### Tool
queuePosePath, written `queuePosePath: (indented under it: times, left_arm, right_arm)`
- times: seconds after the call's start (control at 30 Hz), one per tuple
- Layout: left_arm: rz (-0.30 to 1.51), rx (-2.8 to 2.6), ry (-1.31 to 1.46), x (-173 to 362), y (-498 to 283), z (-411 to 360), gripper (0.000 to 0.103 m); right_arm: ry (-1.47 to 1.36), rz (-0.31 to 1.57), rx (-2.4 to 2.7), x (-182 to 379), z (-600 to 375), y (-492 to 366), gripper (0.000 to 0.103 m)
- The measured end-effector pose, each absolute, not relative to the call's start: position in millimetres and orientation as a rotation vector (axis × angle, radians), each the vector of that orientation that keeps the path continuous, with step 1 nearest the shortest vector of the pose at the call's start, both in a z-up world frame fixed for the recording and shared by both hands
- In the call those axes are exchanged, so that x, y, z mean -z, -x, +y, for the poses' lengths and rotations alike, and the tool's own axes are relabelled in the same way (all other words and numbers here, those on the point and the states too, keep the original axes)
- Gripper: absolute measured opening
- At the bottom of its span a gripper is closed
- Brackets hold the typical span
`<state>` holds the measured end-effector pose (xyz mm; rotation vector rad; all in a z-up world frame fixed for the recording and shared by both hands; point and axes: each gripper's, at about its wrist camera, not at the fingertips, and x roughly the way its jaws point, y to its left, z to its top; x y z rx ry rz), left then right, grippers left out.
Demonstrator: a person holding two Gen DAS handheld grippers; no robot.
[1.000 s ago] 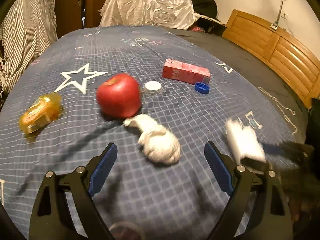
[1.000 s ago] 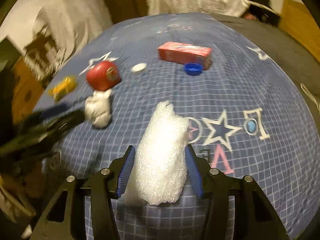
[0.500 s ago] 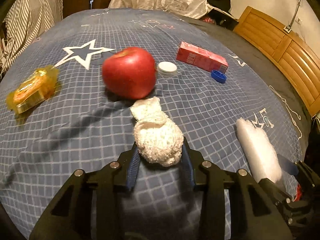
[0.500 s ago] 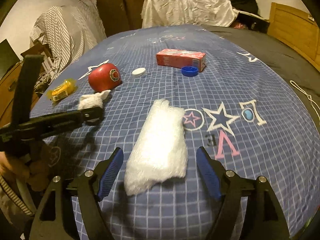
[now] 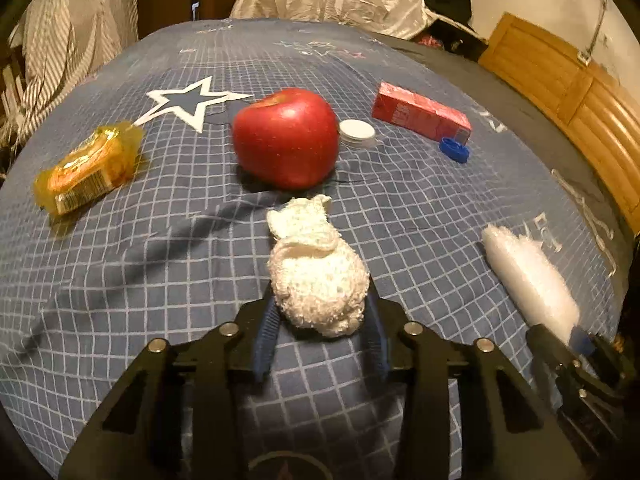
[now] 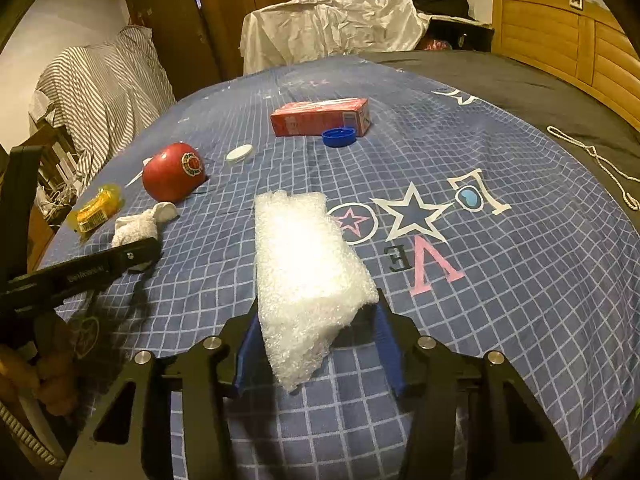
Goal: Collect trash
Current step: 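Carry the bubble wrap and white towel in both grippers to the white bucket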
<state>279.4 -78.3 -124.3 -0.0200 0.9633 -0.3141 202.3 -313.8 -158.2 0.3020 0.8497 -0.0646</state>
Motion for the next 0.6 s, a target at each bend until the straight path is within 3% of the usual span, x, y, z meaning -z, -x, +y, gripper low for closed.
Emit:
queuePosePath:
  times: [0.27, 0.6]
  left_arm:
    - [0.843, 0.254, -0.015, 101.1, -236.5, -70.9, 0.035]
    - [0.567, 0.179, -0.025, 30.7, -159.1, -34.7, 0.035]
  right_arm:
    - [-0.274, 0.739, 0.024, 127.8, -297.7, -189.2, 0.049]
    - [-0.26, 0.55, -0.039, 61.9, -273.4, -157.7, 0.049]
